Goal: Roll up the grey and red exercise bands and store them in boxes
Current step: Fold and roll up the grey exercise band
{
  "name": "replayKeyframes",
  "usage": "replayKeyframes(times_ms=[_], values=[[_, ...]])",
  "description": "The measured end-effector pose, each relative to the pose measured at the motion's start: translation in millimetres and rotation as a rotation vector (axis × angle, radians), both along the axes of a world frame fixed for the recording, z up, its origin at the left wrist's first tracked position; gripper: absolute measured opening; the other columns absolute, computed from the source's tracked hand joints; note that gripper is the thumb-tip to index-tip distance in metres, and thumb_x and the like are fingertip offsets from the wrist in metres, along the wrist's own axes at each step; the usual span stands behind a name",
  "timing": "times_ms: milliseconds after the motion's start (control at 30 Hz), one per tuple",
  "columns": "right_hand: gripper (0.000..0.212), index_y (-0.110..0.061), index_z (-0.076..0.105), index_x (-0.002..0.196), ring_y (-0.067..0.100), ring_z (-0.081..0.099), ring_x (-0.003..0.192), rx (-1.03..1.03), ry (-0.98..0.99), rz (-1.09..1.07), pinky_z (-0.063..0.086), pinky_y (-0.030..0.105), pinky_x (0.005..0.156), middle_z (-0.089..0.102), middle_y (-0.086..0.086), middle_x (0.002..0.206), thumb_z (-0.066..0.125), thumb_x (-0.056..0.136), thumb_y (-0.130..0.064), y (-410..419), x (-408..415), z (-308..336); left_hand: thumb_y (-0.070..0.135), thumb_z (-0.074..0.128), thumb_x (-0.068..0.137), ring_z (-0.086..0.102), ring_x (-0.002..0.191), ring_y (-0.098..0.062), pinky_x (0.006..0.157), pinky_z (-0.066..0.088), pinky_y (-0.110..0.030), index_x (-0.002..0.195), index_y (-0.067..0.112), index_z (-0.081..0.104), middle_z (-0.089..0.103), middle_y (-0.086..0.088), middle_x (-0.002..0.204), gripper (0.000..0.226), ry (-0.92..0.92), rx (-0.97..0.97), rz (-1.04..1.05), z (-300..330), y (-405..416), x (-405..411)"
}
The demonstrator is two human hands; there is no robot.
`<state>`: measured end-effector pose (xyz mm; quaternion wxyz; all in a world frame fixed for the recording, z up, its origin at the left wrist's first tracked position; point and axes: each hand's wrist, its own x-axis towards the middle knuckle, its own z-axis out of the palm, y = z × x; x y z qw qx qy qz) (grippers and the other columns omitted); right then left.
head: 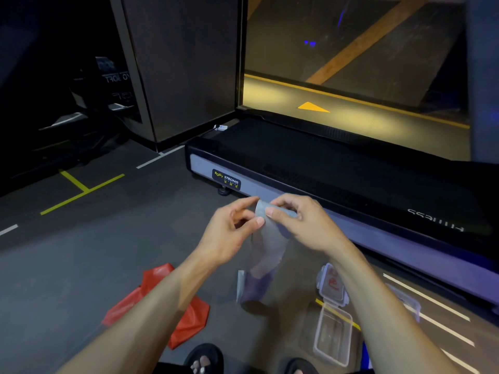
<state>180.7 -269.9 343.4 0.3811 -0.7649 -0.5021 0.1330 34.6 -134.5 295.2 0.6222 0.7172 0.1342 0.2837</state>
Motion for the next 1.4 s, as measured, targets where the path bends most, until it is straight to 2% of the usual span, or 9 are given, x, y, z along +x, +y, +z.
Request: replayKeyframes(times_ms=[100,367,500,600,867,1033,1100,1200,1400], values=[[0.028,-0.032,0.074,0.094,0.004,0.067,0.092,0.042,0.016,-0.008,0.052,0.035,0.083,0.073,-0.015,0.093,0.062,0.09,-0.057,2,0,11,0.013,0.073,0.092,0.068,0.097,-0.01,0.102,0.05,-0.03,0.14,0.014,0.056,0.077,-0.012,0.097,0.051,-0.03,0.017,-0.014,12,2,-1],[0.02,-0.025,0.074,0.089,-0.001,0.064,0.086,0.04,0.009,0.047,0.047,0.024,0.078,0.072,-0.016,0.086,0.062,0.1,-0.038,7,-6,25,0.023,0.071,0.084,0.069,0.097,-0.012,0.102,0.052,-0.039,0.132,0.022,0.062,0.079,-0.003,0.091,0.048,-0.038,0.018,0.013,13,12,-1],[0.044,-0.018,0.049,0.066,0.004,0.038,0.057,-0.004,-0.07,0.054,0.029,0.024,0.055,0.041,-0.011,0.059,0.054,0.104,-0.039,7,-7,21,0.025,0.071,0.086,0.067,0.089,-0.007,0.097,0.052,-0.036,0.133,0.025,0.063,0.078,-0.002,0.089,0.047,-0.018,0.058,0.028,10,13,-1],[0.049,-0.016,0.035,0.065,0.007,0.03,0.056,-0.003,-0.089,0.049,0.025,0.031,0.056,0.031,-0.008,0.06,0.049,0.106,-0.04,8,-9,19,0.026,0.069,0.088,0.067,0.088,-0.007,0.098,0.053,-0.038,0.133,0.027,0.064,0.078,-0.004,0.089,0.045,-0.001,0.074,0.039,9,13,0],[0.057,-0.013,0.033,0.065,0.009,0.031,0.054,-0.045,-0.04,0.0,0.028,0.038,0.057,0.032,-0.008,0.056,0.04,0.106,-0.052,12,-8,13,0.038,0.057,0.098,0.066,0.087,-0.015,0.092,0.054,-0.051,0.139,0.03,0.058,0.069,0.005,0.084,0.042,0.06,0.188,0.024,7,8,-1],[0.086,0.004,0.056,0.082,0.015,0.047,0.068,-0.108,0.166,0.044,0.039,0.04,0.069,0.052,0.002,0.071,0.035,0.087,-0.08,9,-1,9,0.027,0.057,0.1,0.068,0.105,-0.031,0.092,0.057,-0.049,0.127,0.018,0.064,0.072,-0.008,0.11,0.03,0.046,0.126,-0.056,10,7,-5],[0.077,-0.002,0.065,0.087,0.012,0.055,0.075,-0.1,0.231,0.075,0.045,0.041,0.075,0.062,-0.001,0.08,0.044,0.089,-0.076,6,-2,11,0.028,0.059,0.097,0.068,0.097,-0.028,0.087,0.058,-0.042,0.121,0.016,0.068,0.072,-0.014,0.105,0.028,0.046,0.119,-0.043,11,8,-5],[0.032,-0.018,0.07,0.101,0.009,0.067,0.089,-0.045,0.222,0.094,0.051,0.033,0.087,0.074,-0.001,0.099,0.064,0.096,-0.049,3,-3,12,0.03,0.061,0.094,0.066,0.09,-0.016,0.08,0.055,-0.032,0.113,0.012,0.07,0.072,-0.017,0.102,0.028,0.044,0.095,-0.032,11,8,-4],[0.025,-0.018,0.073,0.095,0.005,0.065,0.084,-0.038,0.25,0.067,0.049,0.028,0.081,0.076,0.003,0.095,0.067,0.096,-0.043,3,1,7,0.036,0.065,0.093,0.068,0.1,-0.016,0.088,0.055,-0.036,0.124,0.014,0.066,0.072,-0.015,0.109,0.037,0.07,0.103,-0.102,10,6,-4]])
